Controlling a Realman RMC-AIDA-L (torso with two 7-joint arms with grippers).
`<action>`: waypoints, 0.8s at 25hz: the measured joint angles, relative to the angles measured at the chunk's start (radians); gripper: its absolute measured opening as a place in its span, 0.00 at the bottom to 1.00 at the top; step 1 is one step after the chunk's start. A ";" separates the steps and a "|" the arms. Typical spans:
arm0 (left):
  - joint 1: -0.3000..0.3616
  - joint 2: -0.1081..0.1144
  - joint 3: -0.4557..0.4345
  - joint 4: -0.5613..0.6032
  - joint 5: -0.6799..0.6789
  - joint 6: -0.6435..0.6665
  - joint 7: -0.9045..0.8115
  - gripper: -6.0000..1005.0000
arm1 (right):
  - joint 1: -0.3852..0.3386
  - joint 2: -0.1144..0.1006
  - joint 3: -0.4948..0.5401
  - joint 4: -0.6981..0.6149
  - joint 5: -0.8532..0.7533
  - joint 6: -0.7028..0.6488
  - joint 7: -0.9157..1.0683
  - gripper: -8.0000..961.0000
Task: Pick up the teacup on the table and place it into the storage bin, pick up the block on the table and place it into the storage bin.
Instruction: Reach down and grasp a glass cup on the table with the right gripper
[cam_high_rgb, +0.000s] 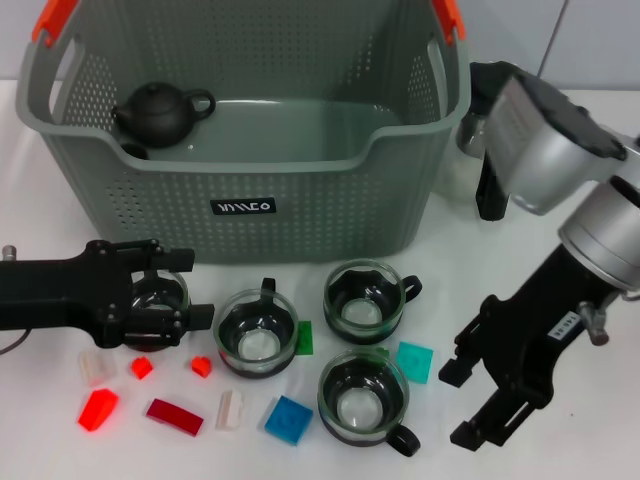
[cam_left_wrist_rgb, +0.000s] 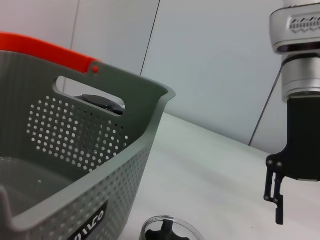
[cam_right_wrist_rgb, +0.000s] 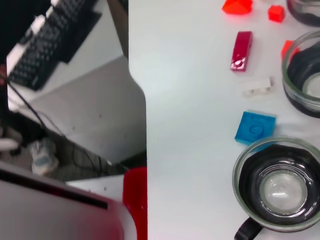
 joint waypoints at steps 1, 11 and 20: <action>0.000 0.000 0.000 -0.002 0.000 -0.004 0.000 0.84 | 0.009 0.001 -0.017 -0.002 -0.001 0.003 0.001 0.79; 0.001 -0.003 -0.004 -0.006 -0.006 -0.019 -0.001 0.84 | 0.085 0.012 -0.253 -0.043 0.018 0.076 0.033 0.79; 0.002 -0.003 -0.066 -0.007 -0.007 -0.023 -0.002 0.84 | 0.095 0.014 -0.400 -0.107 0.044 0.166 0.043 0.79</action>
